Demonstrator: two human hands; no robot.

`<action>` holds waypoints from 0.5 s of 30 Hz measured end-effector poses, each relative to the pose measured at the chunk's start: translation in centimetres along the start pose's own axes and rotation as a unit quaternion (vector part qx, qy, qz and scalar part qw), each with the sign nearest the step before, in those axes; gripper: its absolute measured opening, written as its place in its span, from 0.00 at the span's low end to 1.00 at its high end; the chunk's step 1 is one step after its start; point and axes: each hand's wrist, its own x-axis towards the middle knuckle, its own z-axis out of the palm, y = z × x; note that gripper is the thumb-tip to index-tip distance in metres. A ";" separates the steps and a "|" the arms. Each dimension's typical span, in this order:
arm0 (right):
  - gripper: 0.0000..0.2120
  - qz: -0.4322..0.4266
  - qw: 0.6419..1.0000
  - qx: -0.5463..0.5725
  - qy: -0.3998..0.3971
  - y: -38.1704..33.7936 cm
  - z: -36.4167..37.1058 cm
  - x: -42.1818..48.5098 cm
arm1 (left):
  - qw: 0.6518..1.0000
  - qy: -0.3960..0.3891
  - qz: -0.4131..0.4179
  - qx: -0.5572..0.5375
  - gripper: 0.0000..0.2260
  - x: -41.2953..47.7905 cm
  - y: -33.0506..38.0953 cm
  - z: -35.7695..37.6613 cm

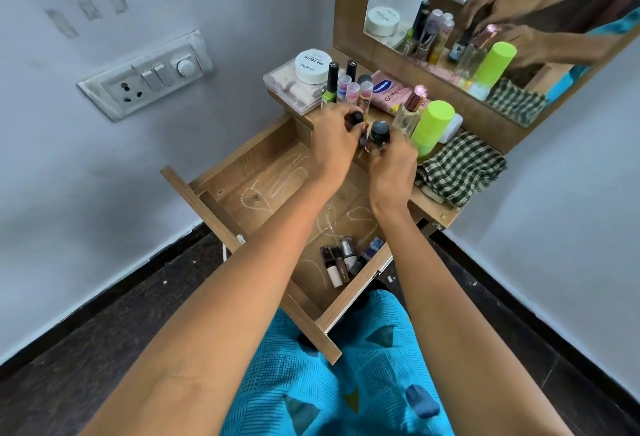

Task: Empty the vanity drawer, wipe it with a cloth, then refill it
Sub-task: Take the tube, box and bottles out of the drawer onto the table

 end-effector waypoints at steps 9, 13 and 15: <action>0.10 0.088 0.996 -0.029 -0.004 0.1 0.7 0.9 | 0.999 -0.023 -0.017 -0.020 0.14 -0.5 -1.5 0.7; 0.10 0.107 0.993 -0.038 -0.011 0.0 1.0 1.1 | 0.998 -0.012 -0.039 -0.046 0.11 -0.4 -1.8 1.1; 0.10 0.107 0.993 -0.039 -0.007 -0.1 1.0 1.2 | 0.997 -0.005 -0.053 -0.062 0.09 -0.3 -2.1 1.4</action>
